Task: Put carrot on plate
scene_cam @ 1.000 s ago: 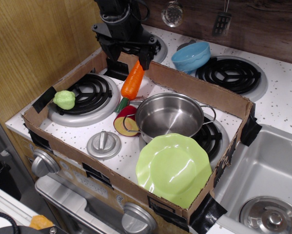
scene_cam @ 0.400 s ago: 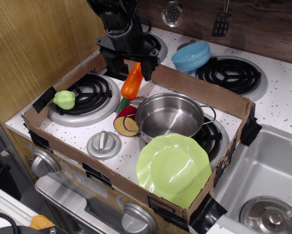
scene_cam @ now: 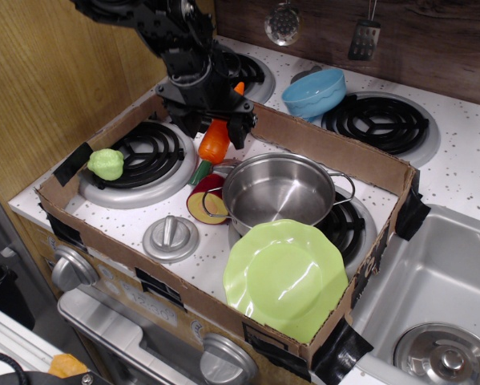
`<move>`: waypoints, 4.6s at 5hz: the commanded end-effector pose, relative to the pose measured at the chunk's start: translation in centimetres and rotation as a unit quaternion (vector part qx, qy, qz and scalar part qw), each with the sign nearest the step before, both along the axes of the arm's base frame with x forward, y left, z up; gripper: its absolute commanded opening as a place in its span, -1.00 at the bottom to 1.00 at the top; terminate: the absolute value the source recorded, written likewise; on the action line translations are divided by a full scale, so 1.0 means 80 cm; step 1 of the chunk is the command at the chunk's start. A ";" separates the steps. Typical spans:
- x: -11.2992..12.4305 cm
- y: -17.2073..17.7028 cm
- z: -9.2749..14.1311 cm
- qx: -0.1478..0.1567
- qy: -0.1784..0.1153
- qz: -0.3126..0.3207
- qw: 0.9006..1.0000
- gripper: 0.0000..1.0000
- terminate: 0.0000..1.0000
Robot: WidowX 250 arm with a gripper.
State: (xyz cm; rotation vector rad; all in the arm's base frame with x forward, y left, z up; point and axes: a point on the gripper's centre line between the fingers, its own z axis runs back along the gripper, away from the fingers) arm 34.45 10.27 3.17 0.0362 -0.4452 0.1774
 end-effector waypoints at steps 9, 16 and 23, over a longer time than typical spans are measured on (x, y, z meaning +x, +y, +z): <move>-0.057 -0.082 0.117 -0.002 0.071 0.128 0.989 -1.00 -1.00; -0.113 -0.205 0.047 -0.115 0.045 0.250 0.960 -1.00 -1.00; -0.096 -0.194 0.158 -0.019 0.029 0.249 0.968 1.00 1.00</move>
